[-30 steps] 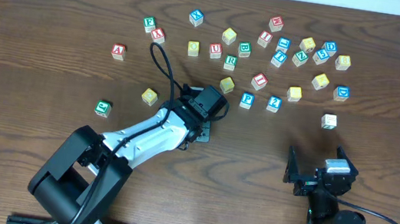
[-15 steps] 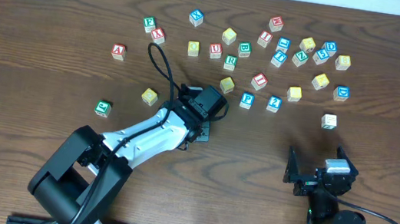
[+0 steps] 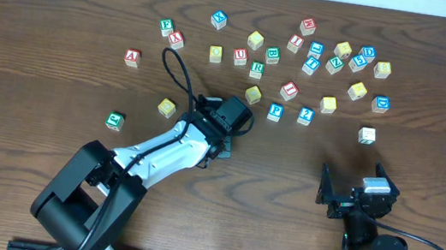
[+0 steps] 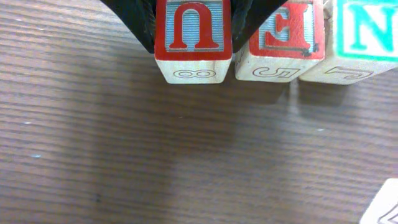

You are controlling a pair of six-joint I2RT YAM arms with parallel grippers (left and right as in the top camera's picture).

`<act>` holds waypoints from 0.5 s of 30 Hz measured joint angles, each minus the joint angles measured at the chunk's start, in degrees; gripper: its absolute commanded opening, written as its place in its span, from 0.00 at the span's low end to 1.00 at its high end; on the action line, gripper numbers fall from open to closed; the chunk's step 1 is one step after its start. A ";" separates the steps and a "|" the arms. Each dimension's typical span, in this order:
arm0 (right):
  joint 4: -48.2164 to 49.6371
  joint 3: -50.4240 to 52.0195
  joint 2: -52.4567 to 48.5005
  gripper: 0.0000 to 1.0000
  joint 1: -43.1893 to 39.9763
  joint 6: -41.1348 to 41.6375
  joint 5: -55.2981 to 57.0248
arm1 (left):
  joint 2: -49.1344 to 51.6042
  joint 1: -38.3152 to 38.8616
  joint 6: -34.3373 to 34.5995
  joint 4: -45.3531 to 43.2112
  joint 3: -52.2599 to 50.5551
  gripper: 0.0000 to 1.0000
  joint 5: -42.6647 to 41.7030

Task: Spell out NEURIPS
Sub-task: 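Lower the red U block to the right of the E block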

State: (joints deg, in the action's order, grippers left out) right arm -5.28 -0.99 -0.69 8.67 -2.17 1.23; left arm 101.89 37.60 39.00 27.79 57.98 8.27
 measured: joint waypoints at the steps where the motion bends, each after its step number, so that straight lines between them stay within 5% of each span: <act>1: 0.00 0.00 0.00 0.99 0.00 0.00 0.00 | -0.02 -0.02 0.07 0.24 0.00 0.08 0.20; 15: 0.00 0.00 0.00 0.99 0.00 0.00 0.00 | -0.07 0.00 0.20 0.28 -0.04 0.08 0.72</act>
State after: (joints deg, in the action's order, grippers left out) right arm -5.28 -0.99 -0.69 8.67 -2.17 1.23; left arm 101.82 37.60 39.20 28.08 57.93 8.99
